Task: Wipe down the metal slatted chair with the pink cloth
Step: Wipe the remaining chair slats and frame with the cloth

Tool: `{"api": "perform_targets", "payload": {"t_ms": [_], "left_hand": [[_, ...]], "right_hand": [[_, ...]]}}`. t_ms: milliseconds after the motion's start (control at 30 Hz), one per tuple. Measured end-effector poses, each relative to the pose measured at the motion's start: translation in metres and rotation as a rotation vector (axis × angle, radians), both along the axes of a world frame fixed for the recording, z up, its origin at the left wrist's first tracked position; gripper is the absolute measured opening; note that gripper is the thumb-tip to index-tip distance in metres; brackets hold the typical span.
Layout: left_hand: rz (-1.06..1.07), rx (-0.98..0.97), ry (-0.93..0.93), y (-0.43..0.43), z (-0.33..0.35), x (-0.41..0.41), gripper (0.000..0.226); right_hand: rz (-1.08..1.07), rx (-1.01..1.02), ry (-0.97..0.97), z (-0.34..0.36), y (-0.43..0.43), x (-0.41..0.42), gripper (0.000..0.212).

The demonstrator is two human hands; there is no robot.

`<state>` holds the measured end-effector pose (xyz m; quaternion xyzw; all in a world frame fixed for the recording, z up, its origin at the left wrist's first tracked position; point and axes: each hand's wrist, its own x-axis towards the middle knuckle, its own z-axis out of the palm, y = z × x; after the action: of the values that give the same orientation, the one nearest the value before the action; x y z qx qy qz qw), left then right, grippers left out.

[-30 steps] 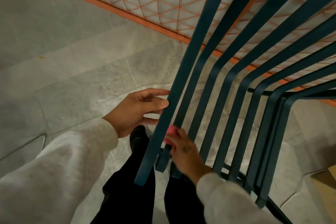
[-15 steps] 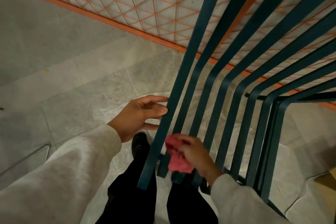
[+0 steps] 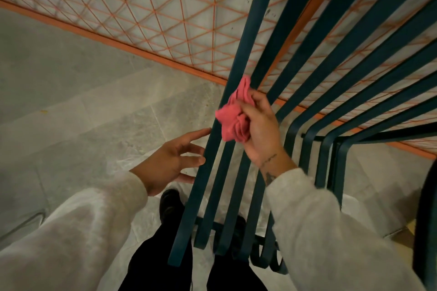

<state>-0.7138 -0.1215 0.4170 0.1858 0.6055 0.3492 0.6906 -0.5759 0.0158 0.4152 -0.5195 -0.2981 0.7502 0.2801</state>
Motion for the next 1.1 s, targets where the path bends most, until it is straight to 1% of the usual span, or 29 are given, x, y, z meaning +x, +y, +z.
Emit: {"api": "perform_targets", "payload": {"t_ms": [133, 200, 267, 300, 400, 633, 733, 833, 900, 967, 1067, 1100], "left_hand": [[-0.010, -0.010, -0.003, 0.000, 0.000, -0.001, 0.055], [-0.018, 0.000, 0.003, 0.000, 0.000, -0.001, 0.055], [-0.024, 0.005, 0.020, -0.001, -0.001, 0.000, 0.055], [-0.023, 0.006, 0.025, -0.001, 0.000, 0.000, 0.054], [-0.020, -0.006, 0.026, 0.000, 0.000, 0.000, 0.054], [-0.021, 0.009, 0.004, 0.000, 0.004, -0.002, 0.054], [-0.014, 0.009, 0.032, 0.000, 0.006, -0.001, 0.055], [-0.010, 0.010, 0.073, 0.000, 0.010, 0.005, 0.055], [-0.001, 0.005, 0.092, 0.000, 0.014, 0.008, 0.055], [-0.022, 0.006, 0.185, 0.000, 0.015, 0.010, 0.052], [-0.106, 0.030, 0.460, -0.004, 0.022, 0.016, 0.045], [-0.126, 0.041, 0.539, -0.006, 0.028, 0.020, 0.044]], "right_hand": [[0.139, -0.110, -0.063, -0.010, -0.061, 0.028, 0.022], [0.138, -0.186, -0.008, -0.014, -0.082, 0.036, 0.024], [0.115, -0.212, 0.041, -0.020, -0.087, 0.039, 0.023], [0.108, -0.196, 0.035, -0.021, -0.084, 0.037, 0.021], [0.086, -0.104, -0.011, -0.016, -0.057, 0.025, 0.024], [-0.030, 0.120, -0.036, 0.015, 0.035, -0.013, 0.026], [0.014, 0.151, -0.116, 0.022, 0.021, -0.016, 0.026], [0.149, 0.093, -0.242, 0.019, -0.028, -0.001, 0.019], [0.206, 0.073, -0.268, 0.019, -0.057, 0.012, 0.019], [0.309, 0.077, -0.331, 0.016, -0.076, 0.024, 0.022], [0.527, 0.092, -0.423, 0.021, -0.094, 0.040, 0.016], [0.562, 0.101, -0.427, 0.026, -0.098, 0.044, 0.017]]}}
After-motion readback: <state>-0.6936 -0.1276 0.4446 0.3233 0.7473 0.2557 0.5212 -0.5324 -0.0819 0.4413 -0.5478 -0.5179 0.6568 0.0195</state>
